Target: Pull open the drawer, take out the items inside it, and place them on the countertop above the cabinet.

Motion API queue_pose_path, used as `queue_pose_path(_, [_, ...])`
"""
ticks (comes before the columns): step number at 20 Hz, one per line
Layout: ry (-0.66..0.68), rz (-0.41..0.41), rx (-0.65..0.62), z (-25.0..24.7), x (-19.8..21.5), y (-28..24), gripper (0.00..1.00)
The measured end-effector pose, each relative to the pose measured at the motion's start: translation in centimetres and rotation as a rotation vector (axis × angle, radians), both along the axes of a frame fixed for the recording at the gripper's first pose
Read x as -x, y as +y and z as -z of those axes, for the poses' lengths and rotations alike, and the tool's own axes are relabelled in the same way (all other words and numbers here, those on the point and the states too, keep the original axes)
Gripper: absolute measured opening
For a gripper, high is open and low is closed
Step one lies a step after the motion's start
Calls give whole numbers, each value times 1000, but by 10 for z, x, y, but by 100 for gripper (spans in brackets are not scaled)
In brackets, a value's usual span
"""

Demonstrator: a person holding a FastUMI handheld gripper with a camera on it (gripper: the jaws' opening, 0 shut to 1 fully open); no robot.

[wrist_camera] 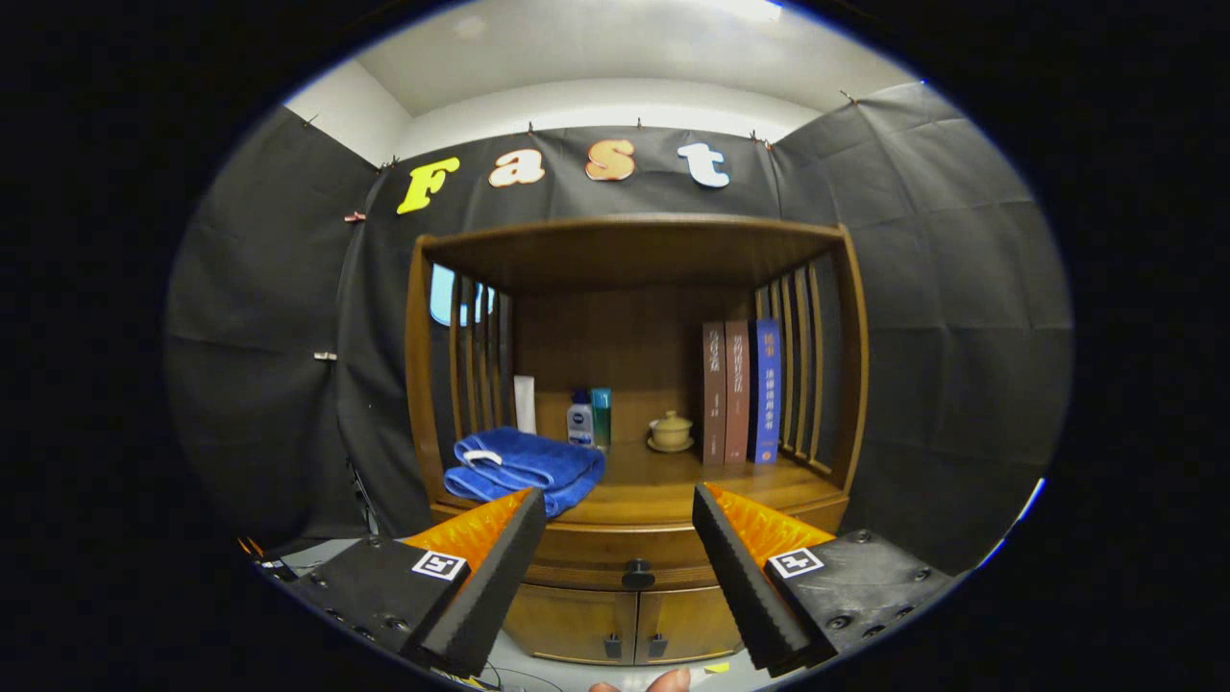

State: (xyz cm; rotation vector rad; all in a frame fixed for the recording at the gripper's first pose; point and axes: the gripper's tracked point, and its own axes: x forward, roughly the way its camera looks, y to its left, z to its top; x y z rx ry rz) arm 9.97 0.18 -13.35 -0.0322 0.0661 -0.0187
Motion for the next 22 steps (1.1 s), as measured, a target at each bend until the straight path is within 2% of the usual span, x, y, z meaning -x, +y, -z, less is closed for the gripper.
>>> queue_pose_path(6, [113,12,7,100,-54,-19,99])
queue_pose_path(11, [204,25,-30,155,-88,-31,98])
queue_pose_path(13, [219,25,-31,166,-95,-32,91])
queue_pose_path(14, [226,22,-31,172,-99,-31,82])
queue_pose_path(15, [232,20,-29,176,-103,-32,78])
queue_pose_path(16, [235,21,-30,178,-104,-32,68])
queue_pose_path(20, [250,34,-23,182,-107,-31,51])
queue_pose_path(22, [269,42,-1,185,-106,-31,51])
